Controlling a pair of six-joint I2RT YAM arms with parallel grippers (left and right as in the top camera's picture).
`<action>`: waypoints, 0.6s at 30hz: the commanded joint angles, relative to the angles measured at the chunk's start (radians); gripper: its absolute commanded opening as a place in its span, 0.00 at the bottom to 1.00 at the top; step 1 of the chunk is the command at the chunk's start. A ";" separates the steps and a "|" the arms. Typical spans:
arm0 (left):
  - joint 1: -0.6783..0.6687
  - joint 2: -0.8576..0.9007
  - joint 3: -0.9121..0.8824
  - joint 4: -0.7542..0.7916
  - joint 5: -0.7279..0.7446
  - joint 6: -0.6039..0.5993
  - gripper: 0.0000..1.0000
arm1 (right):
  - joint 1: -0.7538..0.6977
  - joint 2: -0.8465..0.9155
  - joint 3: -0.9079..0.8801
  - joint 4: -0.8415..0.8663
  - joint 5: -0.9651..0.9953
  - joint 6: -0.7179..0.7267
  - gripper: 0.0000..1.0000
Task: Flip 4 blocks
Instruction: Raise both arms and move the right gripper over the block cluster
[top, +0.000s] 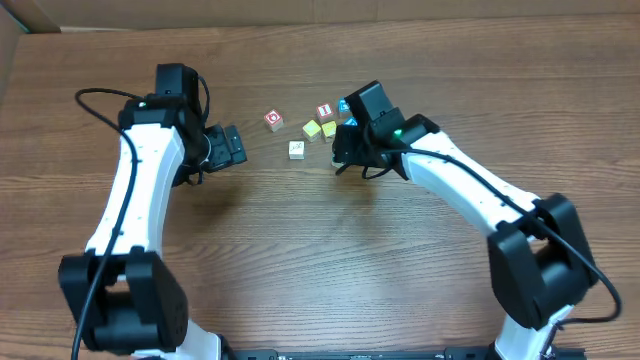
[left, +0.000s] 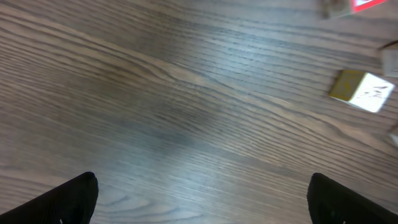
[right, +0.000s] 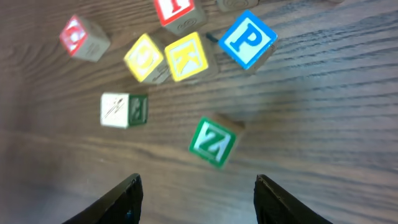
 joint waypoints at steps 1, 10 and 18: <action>0.012 0.009 0.020 0.005 -0.014 -0.010 1.00 | 0.027 0.068 0.001 0.043 0.040 0.091 0.59; 0.043 -0.170 0.023 -0.005 -0.021 -0.010 1.00 | 0.105 0.173 0.001 0.151 0.203 0.150 0.58; 0.043 -0.225 0.021 -0.008 -0.021 -0.009 1.00 | 0.113 0.174 0.001 0.164 0.315 0.150 0.57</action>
